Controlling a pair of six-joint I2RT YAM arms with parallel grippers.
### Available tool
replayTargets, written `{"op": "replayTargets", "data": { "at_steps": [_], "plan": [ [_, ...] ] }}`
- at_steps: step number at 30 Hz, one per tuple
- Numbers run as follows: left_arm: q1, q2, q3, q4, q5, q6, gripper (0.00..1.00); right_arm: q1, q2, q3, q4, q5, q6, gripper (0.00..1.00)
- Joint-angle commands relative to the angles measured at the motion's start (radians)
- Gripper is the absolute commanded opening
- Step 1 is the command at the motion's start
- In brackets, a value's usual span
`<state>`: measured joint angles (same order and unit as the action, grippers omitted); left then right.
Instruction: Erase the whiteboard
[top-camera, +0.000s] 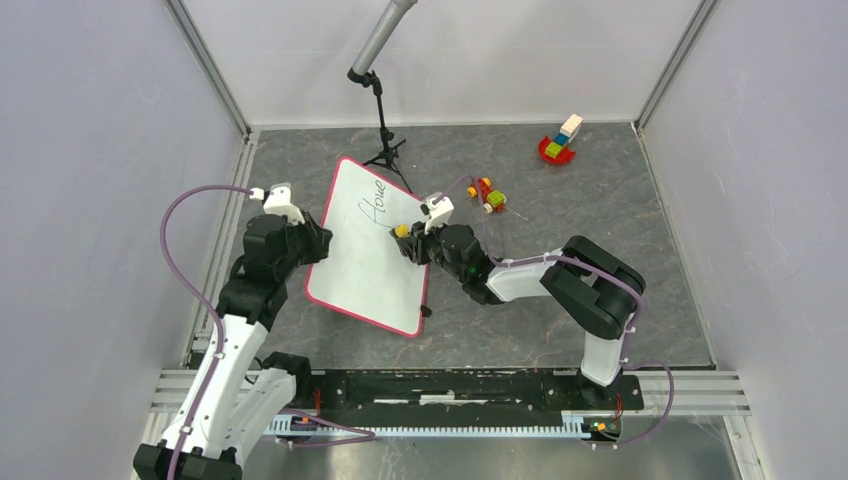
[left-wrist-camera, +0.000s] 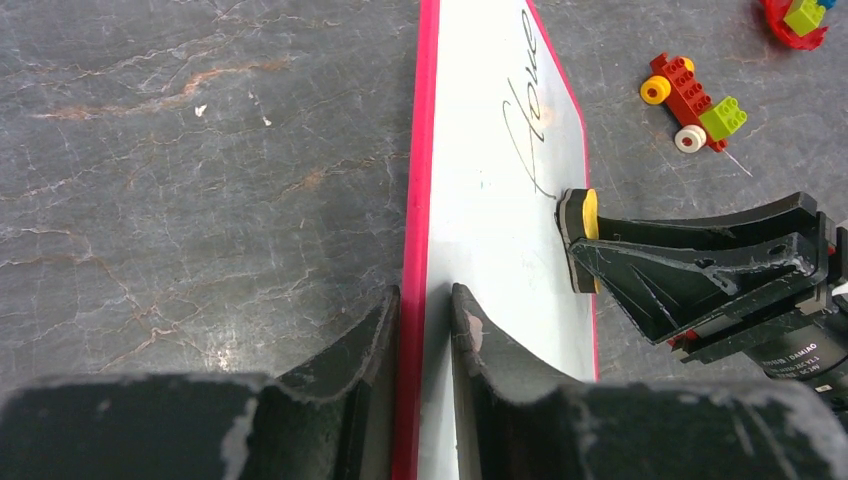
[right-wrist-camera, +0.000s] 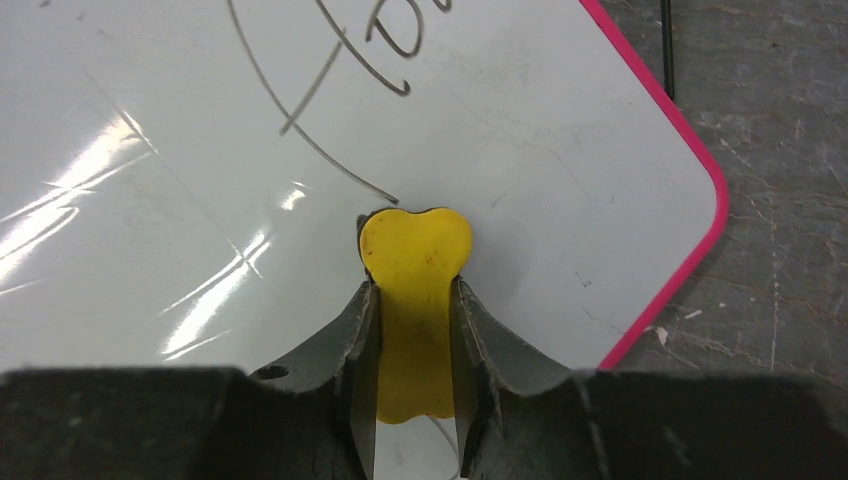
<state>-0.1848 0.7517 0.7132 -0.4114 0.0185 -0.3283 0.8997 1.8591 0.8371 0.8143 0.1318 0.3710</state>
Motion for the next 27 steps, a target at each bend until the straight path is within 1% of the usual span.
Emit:
{"op": "replayTargets", "data": {
  "at_steps": [1,4,7,8,10,13,15,18,19,20,23,26,27],
  "plan": [
    [-0.022,0.014,0.014,-0.135,0.112,-0.021,0.02,0.028,-0.008,0.016,-0.187,-0.064,-0.002,0.0],
    [-0.021,0.03,0.059,-0.193,0.129,-0.027,0.02,0.075,-0.019,0.107,-0.238,-0.082,-0.014,0.0],
    [-0.022,0.072,0.119,-0.28,0.136,-0.01,0.02,0.104,-0.02,0.189,-0.248,-0.119,-0.009,0.0],
    [-0.022,0.071,0.125,-0.29,0.147,-0.018,0.02,0.106,-0.021,0.205,-0.245,-0.128,-0.003,0.0],
    [-0.022,0.06,0.132,-0.287,0.212,-0.026,0.02,0.109,-0.02,0.233,-0.235,-0.129,0.01,0.0],
    [-0.022,0.078,0.179,-0.345,0.243,-0.026,0.02,0.105,-0.004,0.275,-0.252,-0.153,0.003,0.0],
    [-0.022,0.088,0.195,-0.367,0.251,-0.024,0.02,0.094,0.004,0.277,-0.245,-0.157,0.016,0.0],
    [-0.022,0.079,0.187,-0.371,0.231,-0.042,0.02,0.071,0.005,0.205,-0.186,-0.164,0.049,0.0],
    [-0.022,0.078,0.185,-0.372,0.208,-0.049,0.06,0.065,0.006,0.178,-0.18,-0.165,0.056,0.0],
    [-0.022,0.078,0.183,-0.37,0.187,-0.053,0.14,0.06,0.004,0.154,-0.174,-0.164,0.058,0.0],
    [-0.021,0.086,0.188,-0.338,0.15,-0.057,0.46,0.06,-0.023,0.065,-0.151,-0.152,0.052,0.0],
    [-0.018,0.102,0.206,-0.274,0.132,-0.066,0.65,0.06,-0.061,-0.021,-0.129,-0.141,0.053,0.0],
    [-0.015,0.112,0.212,-0.253,0.133,-0.072,0.69,0.059,-0.075,-0.039,-0.122,-0.14,0.059,0.0]
  ]
}}
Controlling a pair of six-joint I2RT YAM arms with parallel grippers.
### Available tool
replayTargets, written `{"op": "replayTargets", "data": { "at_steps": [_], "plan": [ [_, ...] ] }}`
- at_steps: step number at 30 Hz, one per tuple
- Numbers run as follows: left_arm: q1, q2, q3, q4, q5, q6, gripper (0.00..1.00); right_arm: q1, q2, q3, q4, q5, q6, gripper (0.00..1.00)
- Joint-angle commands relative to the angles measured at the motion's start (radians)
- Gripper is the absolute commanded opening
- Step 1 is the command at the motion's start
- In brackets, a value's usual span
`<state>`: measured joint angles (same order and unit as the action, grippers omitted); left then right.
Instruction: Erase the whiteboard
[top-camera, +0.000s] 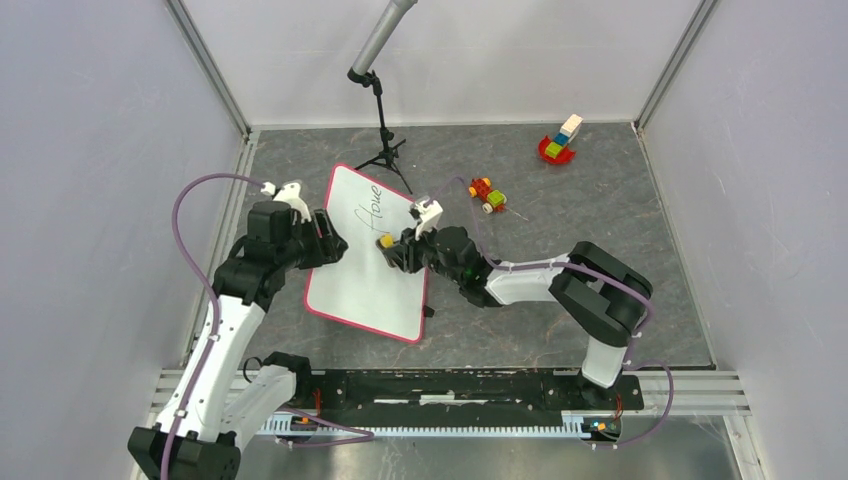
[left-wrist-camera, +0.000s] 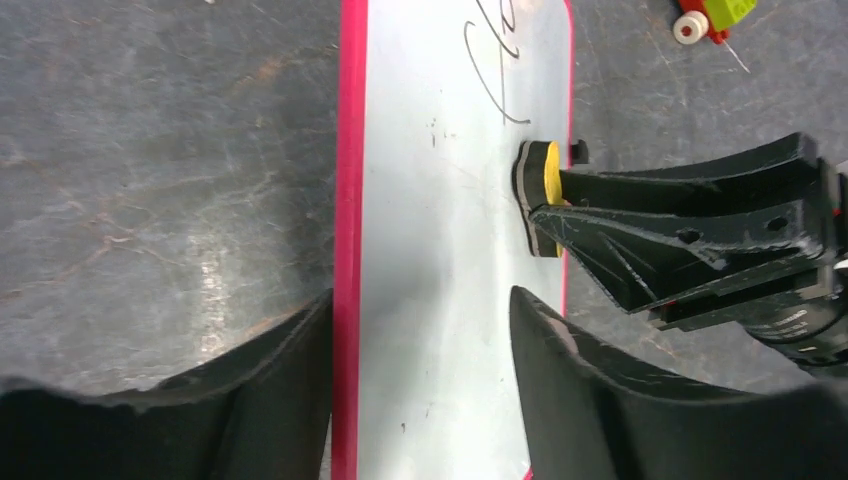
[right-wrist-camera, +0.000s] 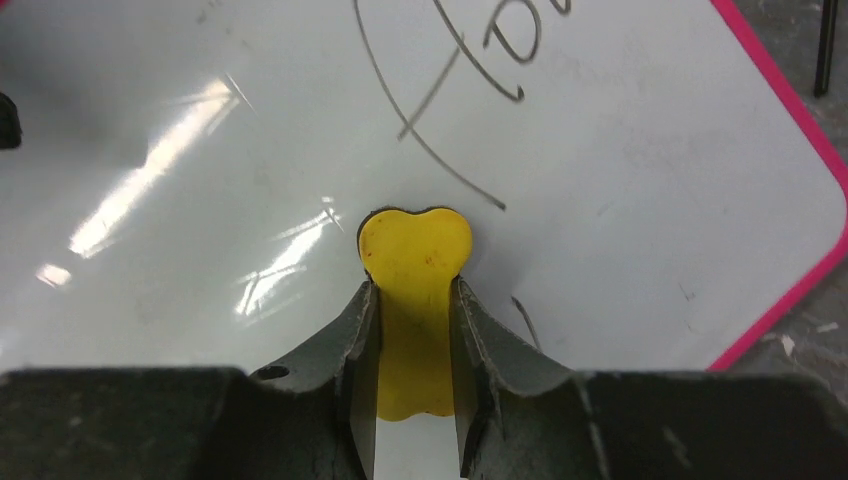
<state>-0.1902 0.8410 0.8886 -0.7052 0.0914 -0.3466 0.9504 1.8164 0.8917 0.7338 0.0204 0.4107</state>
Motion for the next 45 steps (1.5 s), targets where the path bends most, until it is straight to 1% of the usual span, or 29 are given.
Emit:
{"op": "replayTargets", "data": {
  "at_steps": [1,2,3,7,8,11,14,16,18,20,22,26,29,32,33,36,38,41,45],
  "plan": [
    [-0.003,0.039,0.047,0.063,0.064,-0.063,0.72,0.008,-0.047,-0.112,-0.04,-0.028,0.02,0.0],
    [0.003,0.061,0.059,0.081,0.07,-0.071,0.75,0.009,-0.056,-0.127,-0.036,-0.028,0.022,0.0],
    [0.01,0.079,0.075,0.092,0.068,-0.078,0.82,0.008,-0.068,-0.138,-0.031,-0.027,0.025,0.0],
    [0.059,0.132,0.111,0.151,0.064,-0.125,0.87,0.009,-0.096,-0.153,-0.043,0.003,0.012,0.0],
    [0.076,0.139,0.113,0.163,0.063,-0.138,0.9,0.008,-0.098,-0.149,-0.046,0.008,0.006,0.0],
    [0.111,0.159,0.111,0.203,0.047,-0.159,0.93,0.009,-0.087,-0.107,-0.075,0.019,-0.012,0.0],
    [0.119,0.207,0.102,0.256,0.074,-0.148,0.91,0.008,-0.055,-0.045,-0.086,-0.006,0.001,0.0],
    [0.12,0.241,0.099,0.286,0.103,-0.126,0.82,0.014,-0.024,0.01,-0.087,-0.049,0.026,0.0],
    [0.119,0.257,0.088,0.317,0.146,-0.093,0.71,0.026,-0.002,0.069,-0.103,-0.061,0.037,0.0],
    [0.119,0.257,0.072,0.34,0.162,-0.068,0.6,0.036,0.014,0.116,-0.129,-0.049,0.038,0.0],
    [0.12,0.245,0.051,0.356,0.156,-0.041,0.47,0.041,0.029,0.163,-0.166,-0.037,0.038,0.0],
    [0.119,0.215,0.0,0.371,0.166,-0.007,0.29,0.042,0.048,0.24,-0.207,-0.027,0.052,0.0],
    [0.119,0.197,-0.026,0.347,0.17,-0.008,0.15,0.043,0.082,0.339,-0.288,0.019,0.067,0.0],
    [0.12,0.178,-0.044,0.329,0.19,-0.007,0.1,0.044,0.126,0.439,-0.359,0.038,0.093,0.0],
    [0.118,0.172,-0.049,0.325,0.191,-0.005,0.07,0.044,0.137,0.463,-0.378,0.044,0.1,0.0],
    [0.118,0.156,-0.068,0.317,0.202,0.009,0.02,0.037,0.165,0.514,-0.408,0.069,0.104,0.0],
    [0.12,0.144,-0.085,0.313,0.2,0.018,0.02,0.021,0.17,0.504,-0.405,0.073,0.113,0.0],
    [0.118,0.12,-0.115,0.312,0.202,0.021,0.02,-0.007,0.177,0.447,-0.386,0.072,0.123,0.0],
    [0.113,0.119,-0.131,0.303,0.235,0.023,0.02,-0.036,0.184,0.326,-0.36,0.076,0.11,0.0]
  ]
}}
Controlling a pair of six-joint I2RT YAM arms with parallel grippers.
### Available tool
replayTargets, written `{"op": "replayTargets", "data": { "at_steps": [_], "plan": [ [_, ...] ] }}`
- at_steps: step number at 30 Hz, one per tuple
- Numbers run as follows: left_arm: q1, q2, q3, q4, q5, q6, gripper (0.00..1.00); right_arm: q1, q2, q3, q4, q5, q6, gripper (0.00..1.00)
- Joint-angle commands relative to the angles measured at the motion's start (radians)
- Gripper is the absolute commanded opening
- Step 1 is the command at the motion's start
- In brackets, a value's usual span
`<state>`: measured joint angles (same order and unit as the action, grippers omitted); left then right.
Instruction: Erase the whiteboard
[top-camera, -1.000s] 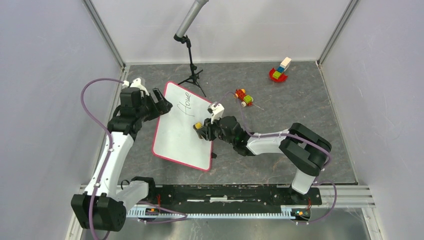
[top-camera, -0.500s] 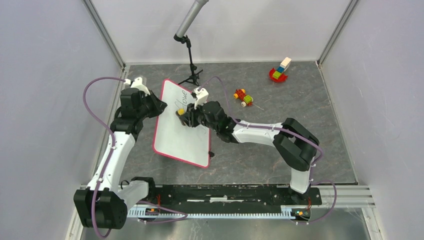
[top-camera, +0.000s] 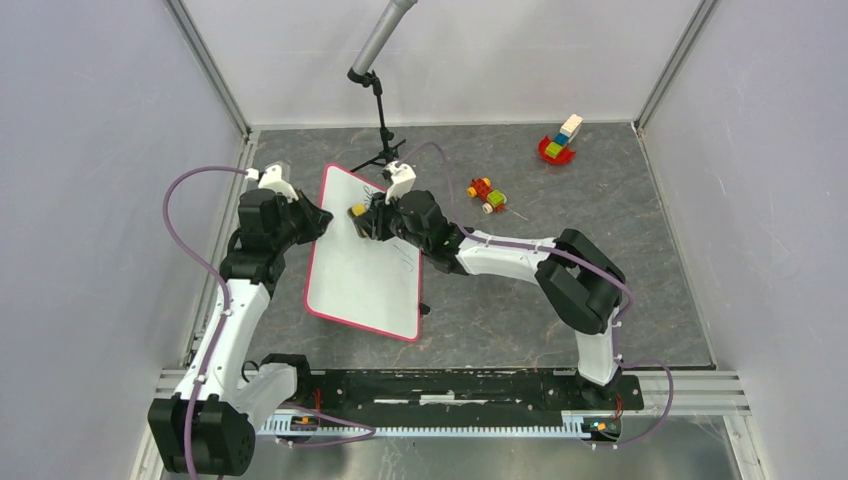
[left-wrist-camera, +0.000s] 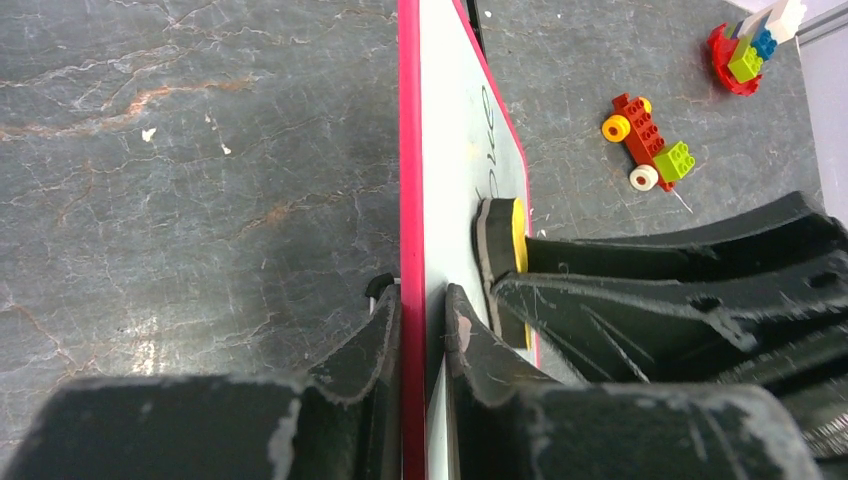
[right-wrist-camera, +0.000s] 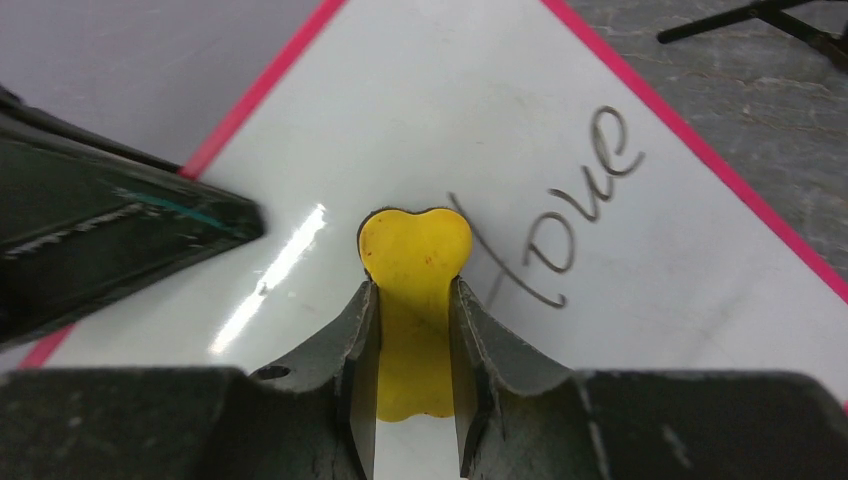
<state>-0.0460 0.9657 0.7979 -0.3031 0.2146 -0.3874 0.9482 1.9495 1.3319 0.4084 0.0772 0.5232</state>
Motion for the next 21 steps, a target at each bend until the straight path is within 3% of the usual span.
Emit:
{"op": "replayTargets", "data": {
  "at_steps": [1,5,8,21],
  "plan": [
    [-0.035,-0.005,-0.044,-0.097,0.112,0.065,0.02,-0.04,0.051,-0.154,-0.025,0.02,-0.003,0.0],
    [-0.046,-0.006,-0.061,-0.084,0.097,0.071,0.02,-0.089,0.037,-0.298,0.048,-0.001,0.027,0.0],
    [-0.051,0.005,-0.067,-0.079,0.094,0.07,0.02,-0.1,0.024,-0.312,0.053,-0.008,0.015,0.0],
    [-0.051,0.019,-0.072,-0.069,0.093,0.064,0.02,0.07,0.057,0.02,0.046,-0.074,0.012,0.0]
  ]
}}
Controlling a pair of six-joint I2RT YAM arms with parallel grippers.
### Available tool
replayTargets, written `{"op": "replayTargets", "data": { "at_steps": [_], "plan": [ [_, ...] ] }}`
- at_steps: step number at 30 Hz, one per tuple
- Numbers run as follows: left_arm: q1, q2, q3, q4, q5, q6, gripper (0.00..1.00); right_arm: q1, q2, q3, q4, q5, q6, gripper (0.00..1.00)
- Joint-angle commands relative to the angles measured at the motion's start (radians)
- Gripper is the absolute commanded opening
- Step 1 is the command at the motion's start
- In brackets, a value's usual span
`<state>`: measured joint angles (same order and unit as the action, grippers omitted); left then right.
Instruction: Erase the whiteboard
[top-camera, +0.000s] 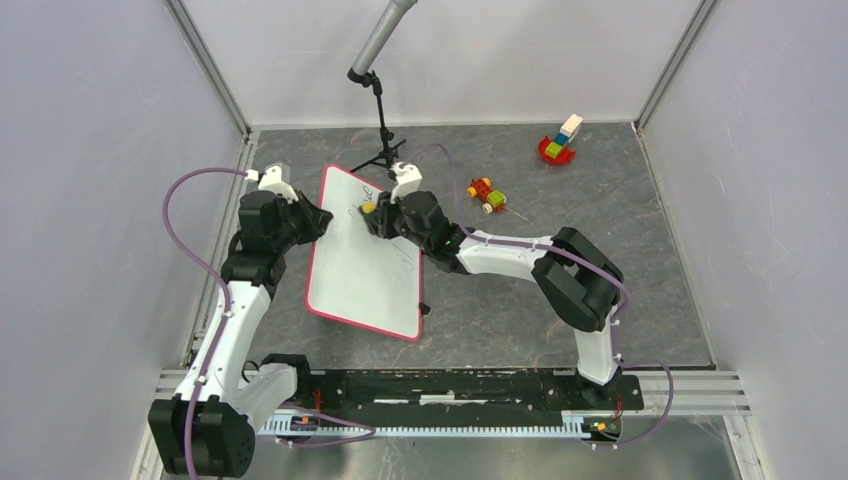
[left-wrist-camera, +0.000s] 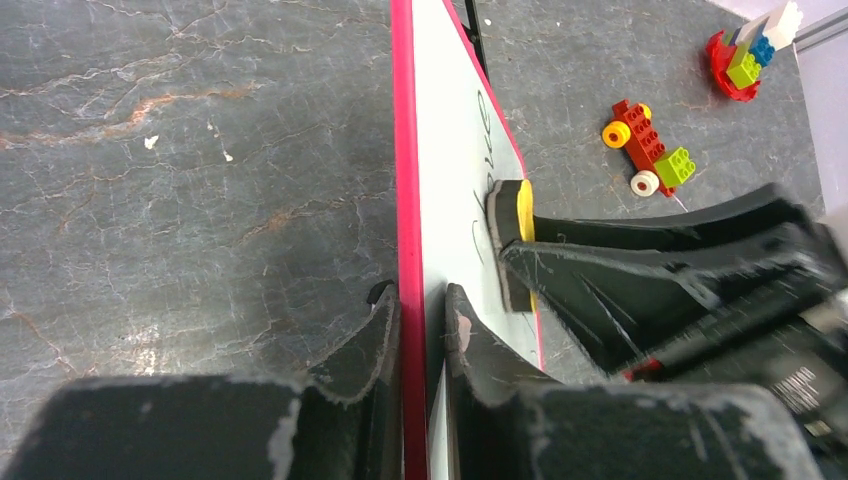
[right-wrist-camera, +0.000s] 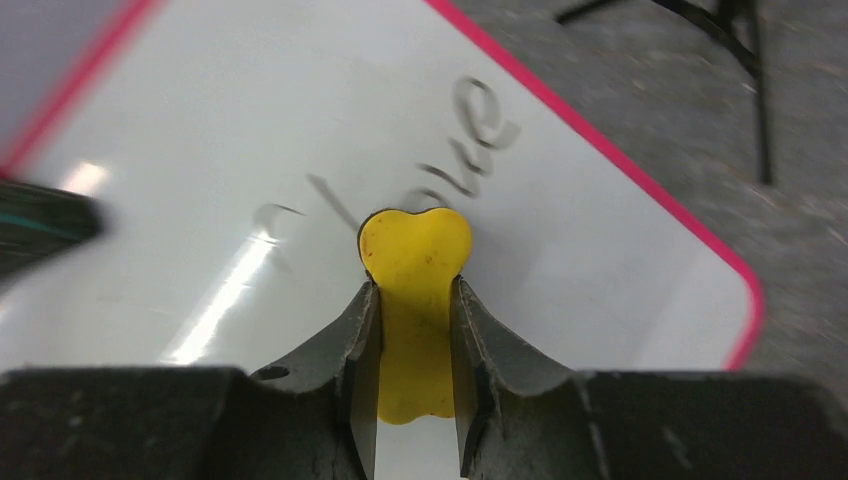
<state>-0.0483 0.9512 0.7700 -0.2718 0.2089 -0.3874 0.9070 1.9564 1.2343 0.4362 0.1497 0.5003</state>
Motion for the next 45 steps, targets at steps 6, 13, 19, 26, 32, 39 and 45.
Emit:
{"op": "replayTargets", "data": {
  "at_steps": [6,13,19,26,32,39,45],
  "plan": [
    [-0.049,0.029,-0.045,-0.101,0.101,0.064,0.02,0.083,0.146,0.249,-0.045,-0.085,0.018,0.0],
    [-0.048,0.014,-0.047,-0.104,0.082,0.067,0.02,0.003,0.183,0.173,-0.087,-0.044,0.034,0.0],
    [-0.049,0.018,-0.048,-0.104,0.084,0.067,0.02,-0.038,0.149,0.039,-0.103,-0.007,0.028,0.0],
    [-0.049,0.02,-0.05,-0.102,0.082,0.07,0.02,-0.025,0.124,0.053,-0.104,-0.032,-0.013,0.0],
    [-0.051,0.026,-0.056,-0.099,0.06,0.083,0.02,0.063,0.095,0.17,-0.086,-0.06,-0.099,0.0],
    [-0.1,-0.005,-0.072,-0.088,-0.034,0.153,0.02,0.069,0.157,0.365,-0.128,-0.122,-0.146,0.0],
    [-0.167,-0.028,-0.059,-0.124,-0.163,0.248,0.02,0.021,0.192,0.405,-0.209,-0.194,-0.092,0.0]
  ]
}}
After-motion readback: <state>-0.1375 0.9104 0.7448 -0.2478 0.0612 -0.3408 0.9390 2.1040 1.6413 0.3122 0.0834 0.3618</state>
